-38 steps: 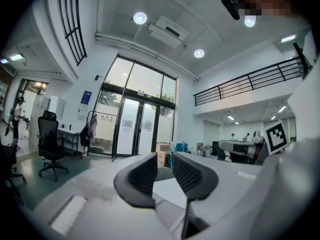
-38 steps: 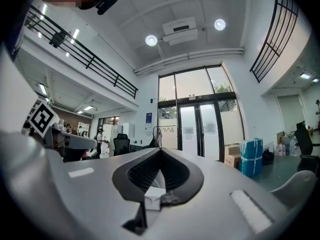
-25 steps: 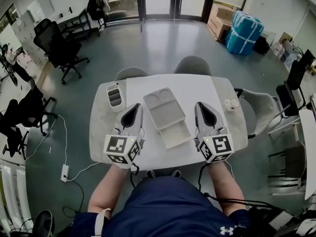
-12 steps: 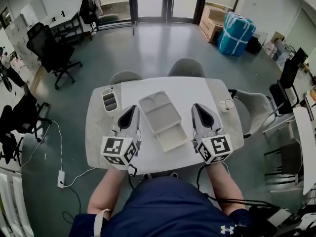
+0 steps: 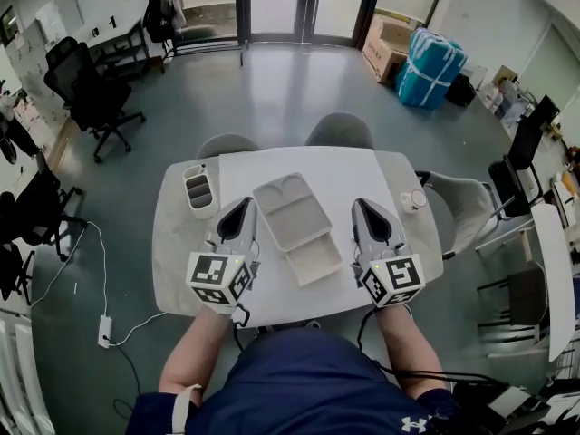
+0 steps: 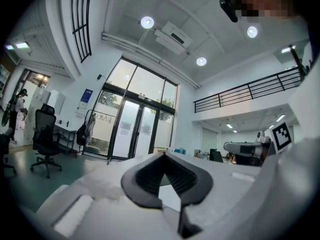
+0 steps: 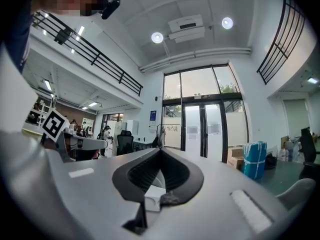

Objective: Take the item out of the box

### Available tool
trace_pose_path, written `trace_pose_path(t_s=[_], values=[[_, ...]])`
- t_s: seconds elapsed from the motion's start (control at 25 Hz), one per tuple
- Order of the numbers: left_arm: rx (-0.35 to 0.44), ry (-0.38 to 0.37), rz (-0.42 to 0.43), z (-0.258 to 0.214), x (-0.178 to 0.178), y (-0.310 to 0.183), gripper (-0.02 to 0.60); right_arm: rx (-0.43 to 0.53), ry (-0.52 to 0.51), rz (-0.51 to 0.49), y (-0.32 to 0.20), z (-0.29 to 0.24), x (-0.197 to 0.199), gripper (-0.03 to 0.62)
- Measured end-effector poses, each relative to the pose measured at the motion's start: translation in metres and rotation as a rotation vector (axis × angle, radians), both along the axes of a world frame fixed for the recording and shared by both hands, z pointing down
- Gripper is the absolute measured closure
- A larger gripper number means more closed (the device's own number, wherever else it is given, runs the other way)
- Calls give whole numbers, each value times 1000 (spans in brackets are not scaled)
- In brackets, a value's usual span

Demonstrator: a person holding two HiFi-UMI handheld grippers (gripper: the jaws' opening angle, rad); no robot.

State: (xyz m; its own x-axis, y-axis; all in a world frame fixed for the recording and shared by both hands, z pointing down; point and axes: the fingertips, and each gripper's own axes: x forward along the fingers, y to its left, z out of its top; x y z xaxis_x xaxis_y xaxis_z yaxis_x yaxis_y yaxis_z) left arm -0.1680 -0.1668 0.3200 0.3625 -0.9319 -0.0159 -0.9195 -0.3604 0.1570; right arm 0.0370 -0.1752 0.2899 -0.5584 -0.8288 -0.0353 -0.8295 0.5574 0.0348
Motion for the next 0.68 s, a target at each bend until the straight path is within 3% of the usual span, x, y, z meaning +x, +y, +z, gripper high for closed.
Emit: trace_pose_path(t_s=[0.4,0.68], values=[[-5,5,-33,4,-19,-10,580,-20,-7,-8,-13,6,-12,592],[-10,2,-30,5,-13,-16,578,-28,-2,-8,-20,11,-7,592]])
